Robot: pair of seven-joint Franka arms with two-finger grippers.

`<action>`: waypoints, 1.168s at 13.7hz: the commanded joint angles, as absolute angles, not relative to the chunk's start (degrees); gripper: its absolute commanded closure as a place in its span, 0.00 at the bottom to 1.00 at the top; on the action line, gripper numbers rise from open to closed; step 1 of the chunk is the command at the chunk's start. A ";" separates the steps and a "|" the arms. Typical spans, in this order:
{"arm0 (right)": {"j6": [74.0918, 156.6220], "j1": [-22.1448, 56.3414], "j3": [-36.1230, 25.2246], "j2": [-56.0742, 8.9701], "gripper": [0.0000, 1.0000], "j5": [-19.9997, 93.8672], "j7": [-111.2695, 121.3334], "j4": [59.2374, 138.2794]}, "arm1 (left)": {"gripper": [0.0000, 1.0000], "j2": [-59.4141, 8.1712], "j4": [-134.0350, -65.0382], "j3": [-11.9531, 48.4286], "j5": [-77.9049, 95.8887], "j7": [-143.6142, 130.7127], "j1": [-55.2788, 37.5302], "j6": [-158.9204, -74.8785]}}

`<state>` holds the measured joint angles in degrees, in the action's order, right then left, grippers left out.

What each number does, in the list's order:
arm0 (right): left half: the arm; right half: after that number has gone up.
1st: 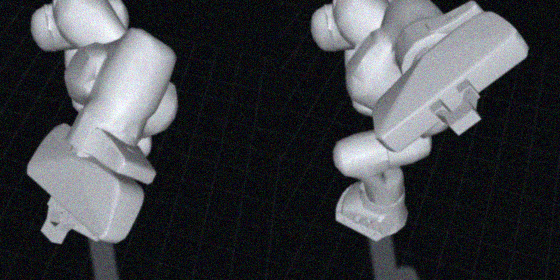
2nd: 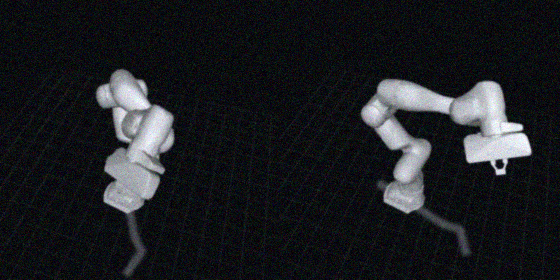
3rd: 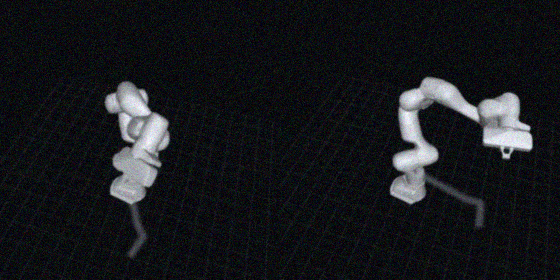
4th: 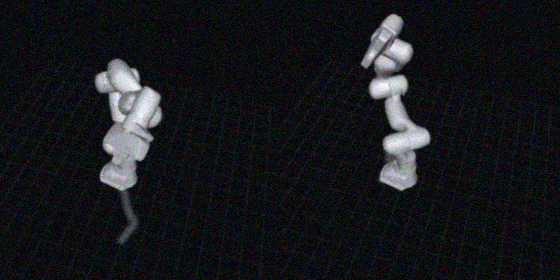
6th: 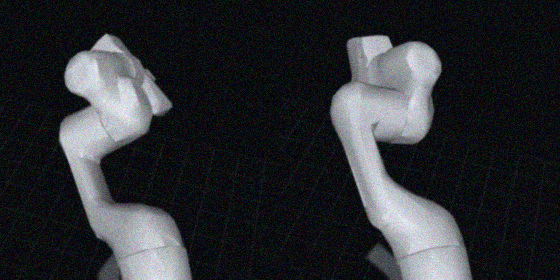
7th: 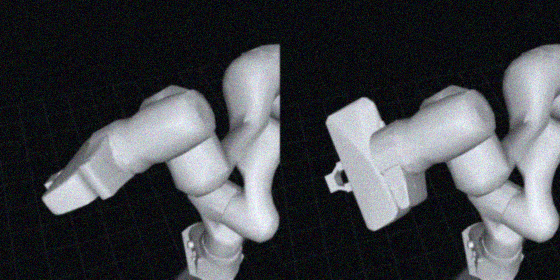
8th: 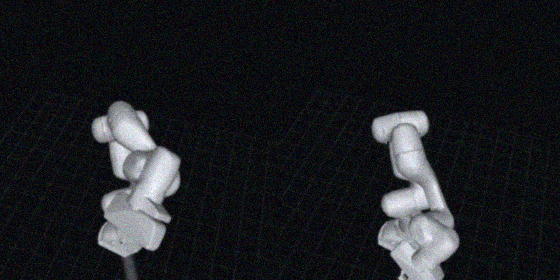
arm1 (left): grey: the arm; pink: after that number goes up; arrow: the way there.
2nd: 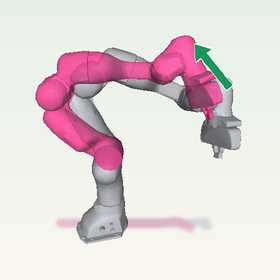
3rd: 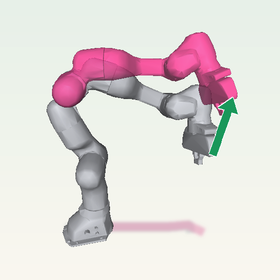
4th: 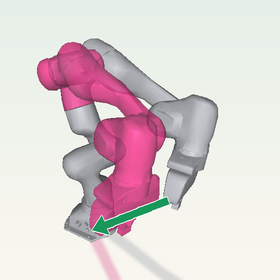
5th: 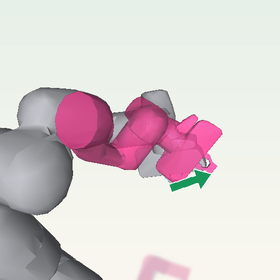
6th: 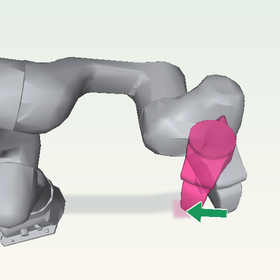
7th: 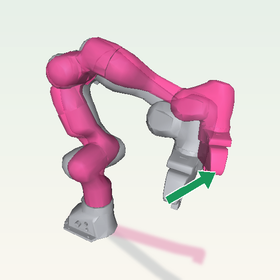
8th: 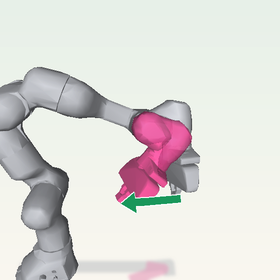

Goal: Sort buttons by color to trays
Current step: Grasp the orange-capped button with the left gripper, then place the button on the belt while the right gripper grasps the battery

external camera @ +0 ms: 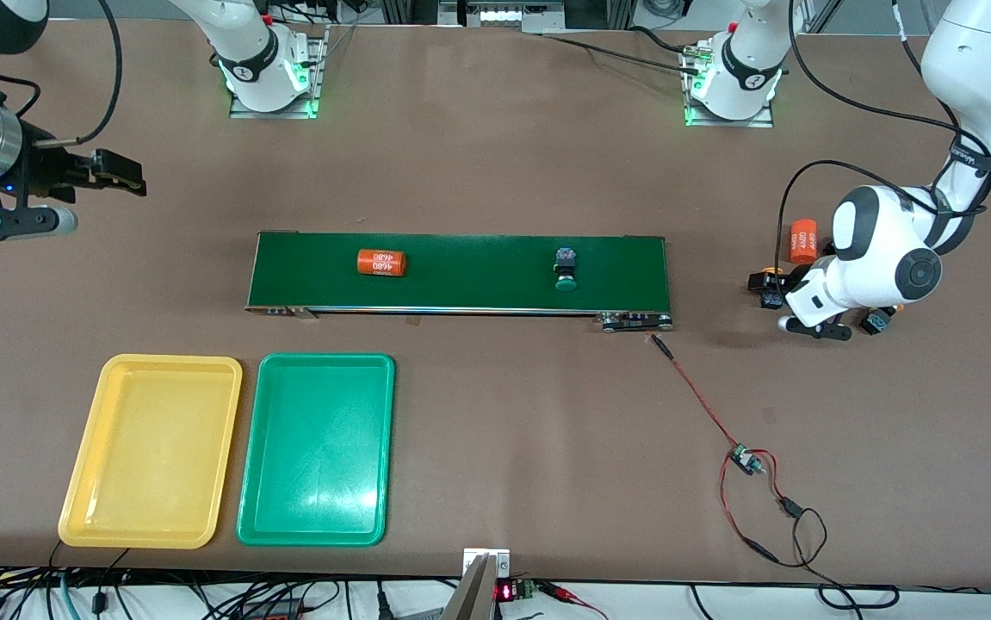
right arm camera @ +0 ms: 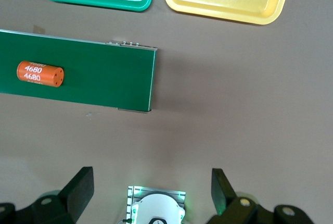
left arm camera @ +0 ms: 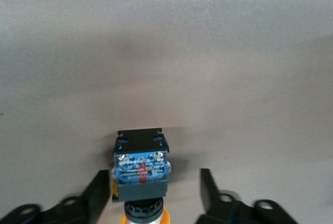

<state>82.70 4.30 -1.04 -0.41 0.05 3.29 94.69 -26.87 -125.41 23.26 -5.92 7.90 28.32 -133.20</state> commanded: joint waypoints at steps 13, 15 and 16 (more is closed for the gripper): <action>113.63 1.85 19.77 14.08 0.00 5.98 -23.91 128.59 | 1.00 -12.74 -123.93 23.82 1.38 -4.31 6.17 -123.57; 117.23 1.93 20.48 8.82 0.00 5.54 -24.08 126.49 | 1.00 -13.97 -121.56 23.99 7.36 -4.39 3.53 -123.75; 118.03 2.02 20.48 6.44 0.00 5.36 -24.00 125.08 | 1.00 -14.50 -120.86 23.91 9.56 -4.57 1.34 -124.27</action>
<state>116.48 3.37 19.48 12.13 5.85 -23.65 128.81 -12.79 -123.69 24.66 5.50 -4.61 4.42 -124.55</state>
